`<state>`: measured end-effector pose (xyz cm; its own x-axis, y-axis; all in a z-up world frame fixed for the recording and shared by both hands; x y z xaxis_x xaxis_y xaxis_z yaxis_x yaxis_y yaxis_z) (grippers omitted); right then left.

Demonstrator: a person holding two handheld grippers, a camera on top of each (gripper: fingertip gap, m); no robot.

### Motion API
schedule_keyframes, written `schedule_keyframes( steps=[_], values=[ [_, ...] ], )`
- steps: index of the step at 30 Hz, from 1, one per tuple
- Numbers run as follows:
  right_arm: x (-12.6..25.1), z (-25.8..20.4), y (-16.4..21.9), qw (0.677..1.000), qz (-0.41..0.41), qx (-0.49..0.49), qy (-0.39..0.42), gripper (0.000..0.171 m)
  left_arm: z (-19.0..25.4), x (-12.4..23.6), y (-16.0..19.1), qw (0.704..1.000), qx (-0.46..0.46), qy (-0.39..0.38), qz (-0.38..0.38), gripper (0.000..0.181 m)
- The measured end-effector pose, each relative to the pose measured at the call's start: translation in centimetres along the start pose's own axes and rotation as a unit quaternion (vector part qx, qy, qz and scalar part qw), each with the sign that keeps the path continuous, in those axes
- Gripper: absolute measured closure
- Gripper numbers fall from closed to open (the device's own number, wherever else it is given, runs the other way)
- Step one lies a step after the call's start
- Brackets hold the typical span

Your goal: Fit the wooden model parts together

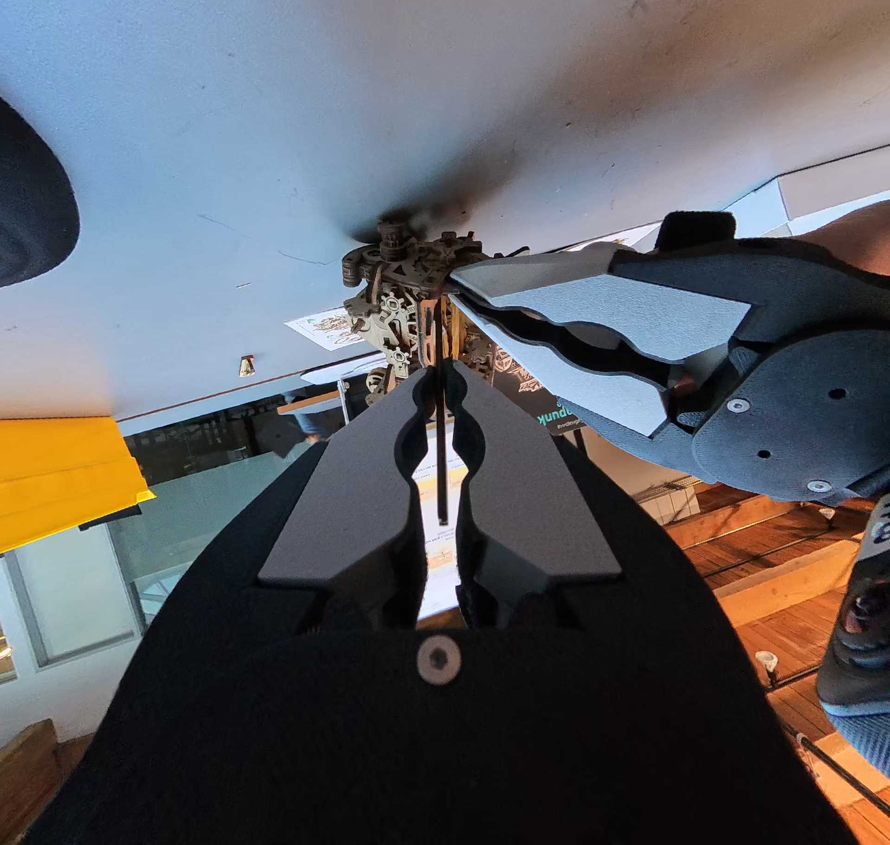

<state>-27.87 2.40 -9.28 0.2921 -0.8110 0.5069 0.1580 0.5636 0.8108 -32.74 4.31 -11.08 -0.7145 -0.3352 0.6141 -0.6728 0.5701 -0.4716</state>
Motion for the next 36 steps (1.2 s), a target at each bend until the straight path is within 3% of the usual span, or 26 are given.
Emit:
schedule_keyframes(
  steps=[21, 36],
  values=[
    [-0.12, 0.16, 0.75, 0.992, 0.03, -0.119, -0.024, 0.17, 0.48, -0.16, 0.03, 1.0, 0.004, 0.015, -0.006, 0.18],
    [-0.06, -0.4, 0.47, 0.992, 0.03, -0.116, -0.027, 0.17, 0.33, -0.23, 0.02, 1.0, 0.005, 0.013, -0.004, 0.18]
  ],
)
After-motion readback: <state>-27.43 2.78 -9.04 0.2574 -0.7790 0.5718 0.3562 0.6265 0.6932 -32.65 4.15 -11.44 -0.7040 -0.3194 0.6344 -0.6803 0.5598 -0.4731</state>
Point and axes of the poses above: each gripper's, where its closed fingertips meet, x back along the fingers, y out of its underside, z = x × y across the jaws, the point moved 4 cm from there along x, back along the fingers, and after that the axes turned 2 degrees about y, right-handed, at the moved point
